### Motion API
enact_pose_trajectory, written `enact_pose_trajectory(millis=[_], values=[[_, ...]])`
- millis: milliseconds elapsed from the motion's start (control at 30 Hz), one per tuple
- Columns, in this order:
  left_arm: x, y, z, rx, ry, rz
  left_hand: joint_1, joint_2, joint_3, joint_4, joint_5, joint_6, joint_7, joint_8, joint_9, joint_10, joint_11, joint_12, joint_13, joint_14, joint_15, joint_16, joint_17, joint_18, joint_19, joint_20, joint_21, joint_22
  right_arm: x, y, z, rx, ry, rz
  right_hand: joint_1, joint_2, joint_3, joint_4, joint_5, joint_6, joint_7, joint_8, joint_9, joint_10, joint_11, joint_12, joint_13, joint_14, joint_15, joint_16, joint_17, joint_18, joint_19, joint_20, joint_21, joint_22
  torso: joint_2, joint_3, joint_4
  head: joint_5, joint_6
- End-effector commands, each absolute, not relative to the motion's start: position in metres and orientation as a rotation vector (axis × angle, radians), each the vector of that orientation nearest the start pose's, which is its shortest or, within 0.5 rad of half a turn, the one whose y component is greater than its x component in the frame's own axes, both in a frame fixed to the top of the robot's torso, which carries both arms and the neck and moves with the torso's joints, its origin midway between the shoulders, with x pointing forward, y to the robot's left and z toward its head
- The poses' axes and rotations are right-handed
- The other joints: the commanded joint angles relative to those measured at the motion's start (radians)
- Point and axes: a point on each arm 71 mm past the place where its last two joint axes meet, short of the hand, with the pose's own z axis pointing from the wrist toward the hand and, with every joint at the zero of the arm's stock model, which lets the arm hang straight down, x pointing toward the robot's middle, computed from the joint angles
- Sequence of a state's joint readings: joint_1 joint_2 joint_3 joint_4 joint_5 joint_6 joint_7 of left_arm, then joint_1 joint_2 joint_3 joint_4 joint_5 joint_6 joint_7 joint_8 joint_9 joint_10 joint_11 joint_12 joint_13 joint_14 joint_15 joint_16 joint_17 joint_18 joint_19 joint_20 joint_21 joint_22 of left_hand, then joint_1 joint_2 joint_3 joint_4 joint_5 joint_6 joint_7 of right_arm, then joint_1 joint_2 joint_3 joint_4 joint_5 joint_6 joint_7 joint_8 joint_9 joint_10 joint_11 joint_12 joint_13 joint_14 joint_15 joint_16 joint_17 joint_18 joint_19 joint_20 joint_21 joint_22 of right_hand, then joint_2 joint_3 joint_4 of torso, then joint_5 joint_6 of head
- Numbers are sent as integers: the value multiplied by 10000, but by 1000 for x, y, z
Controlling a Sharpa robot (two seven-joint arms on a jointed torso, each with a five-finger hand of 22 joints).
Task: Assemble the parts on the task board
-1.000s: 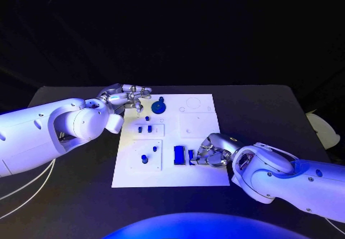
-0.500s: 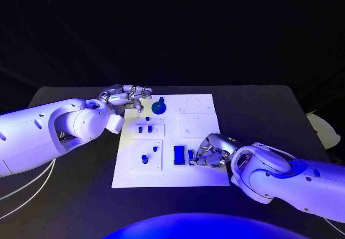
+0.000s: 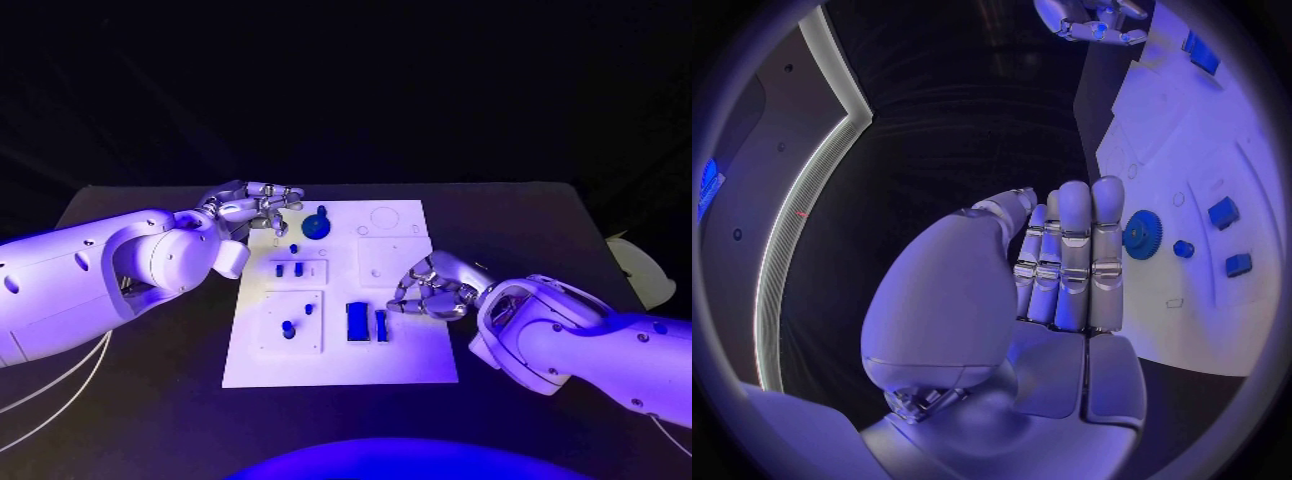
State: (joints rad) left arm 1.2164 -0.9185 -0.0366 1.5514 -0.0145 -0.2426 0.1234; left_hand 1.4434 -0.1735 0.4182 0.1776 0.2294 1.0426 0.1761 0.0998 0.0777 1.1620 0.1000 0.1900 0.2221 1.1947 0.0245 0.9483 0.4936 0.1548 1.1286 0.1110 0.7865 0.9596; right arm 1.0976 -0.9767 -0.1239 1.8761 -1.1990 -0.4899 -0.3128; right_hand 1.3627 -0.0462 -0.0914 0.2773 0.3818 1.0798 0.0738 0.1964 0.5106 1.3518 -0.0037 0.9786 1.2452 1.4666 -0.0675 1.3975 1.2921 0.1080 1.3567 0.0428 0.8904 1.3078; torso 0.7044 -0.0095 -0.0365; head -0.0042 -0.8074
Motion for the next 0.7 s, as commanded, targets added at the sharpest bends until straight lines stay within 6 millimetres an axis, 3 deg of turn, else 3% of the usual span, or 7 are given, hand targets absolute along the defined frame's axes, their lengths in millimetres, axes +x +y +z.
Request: enact_pose_trajectory(millis=[33,133,200,300,467,533,700], values=[[486,234,-184,-12337,16097,-14386,-174,-48,-114,52,-22,-70,-6,14,-19,-116,-9,43,-21,-229,3,-119,-54,245,-382,32,-602,-431,403,-189,-222,5599,17996,10513,322,52,-2,-87,39,-237,107,-122,-45,-850,92,-1665,-1062,-112,109,-1018,-1105,325,-642,87,-1871,280,-208,-78,-30,-36,238],[490,236,-186,-12353,15689,-14251,-294,-114,-288,134,-22,-86,-23,29,-24,-158,11,78,-28,-665,51,-448,-220,270,-763,94,-1086,-713,422,-198,-223,7209,17580,11300,717,177,57,-210,-82,-585,299,-299,-121,-1945,304,-3765,-2583,-807,280,-2796,-3032,676,-1641,267,-4716,-792,-381,-131,-67,-97,422],[493,238,-187,-12469,15355,-14128,-355,-130,-405,217,-16,-133,-16,25,-33,-307,69,22,-93,-1244,138,-1091,-542,242,-1230,192,-1579,-963,436,-204,-223,8093,17211,11696,990,234,158,-305,-257,-823,439,-488,-265,-2268,466,-4285,-3181,-1455,429,-4475,-4688,708,-1970,408,-5505,-1288,-473,-157,-90,-90,578],[499,243,-189,-12742,14798,-13912,-336,-119,-513,334,-21,-246,49,-2,-53,-533,223,-158,-287,-1938,365,-2652,-1317,176,-2047,435,-2617,-1562,457,-212,-220,8876,16553,12185,1463,333,478,-419,-427,-1160,688,-790,-544,-2934,658,-5167,-4085,-2377,620,-6528,-6351,699,-2420,567,-6180,-1840,-574,-182,-121,-87,845],[510,247,-197,-13381,13885,-13519,-180,-48,-642,437,-17,-439,89,-88,-83,-724,375,-628,-736,-2344,760,-5103,-2365,80,-2911,1001,-4420,-2851,487,-219,-217,9425,15689,12805,1916,236,1125,-255,-1069,-1179,950,-1182,-1110,-3182,1068,-7023,-6447,-3760,1154,-9215,-7820,591,-3697,1042,-7593,-3022,-739,-199,-123,-119,1063],[515,247,-202,-13597,13525,-13379,-106,6,-805,440,-11,-615,36,-188,-115,-886,531,-924,-998,-2719,1010,-6210,-2823,14,-3423,1378,-5432,-3641,497,-220,-217,9511,15440,12975,1916,85,1395,-112,-1268,-1145,1057,-1358,-1471,-3120,1280,-7850,-7747,-4255,1525,-10598,-8731,571,-4265,1356,-8265,-3744,-805,-193,-109,-99,1128],[522,244,-210,-13816,13069,-13267,24,290,-1795,391,48,-1000,-258,-369,-132,-1562,919,-1318,-1708,-3015,1482,-8071,-3889,-7,-3805,1876,-7152,-5273,517,-221,-217,9617,14961,13253,1657,-42,1760,-243,-1428,-1131,1191,-1344,-2303,-2835,1455,-8777,-9743,-4324,1862,-12269,-10137,750,-4898,1888,-8300,-5281,-901,-158,-62,-22,1461]])
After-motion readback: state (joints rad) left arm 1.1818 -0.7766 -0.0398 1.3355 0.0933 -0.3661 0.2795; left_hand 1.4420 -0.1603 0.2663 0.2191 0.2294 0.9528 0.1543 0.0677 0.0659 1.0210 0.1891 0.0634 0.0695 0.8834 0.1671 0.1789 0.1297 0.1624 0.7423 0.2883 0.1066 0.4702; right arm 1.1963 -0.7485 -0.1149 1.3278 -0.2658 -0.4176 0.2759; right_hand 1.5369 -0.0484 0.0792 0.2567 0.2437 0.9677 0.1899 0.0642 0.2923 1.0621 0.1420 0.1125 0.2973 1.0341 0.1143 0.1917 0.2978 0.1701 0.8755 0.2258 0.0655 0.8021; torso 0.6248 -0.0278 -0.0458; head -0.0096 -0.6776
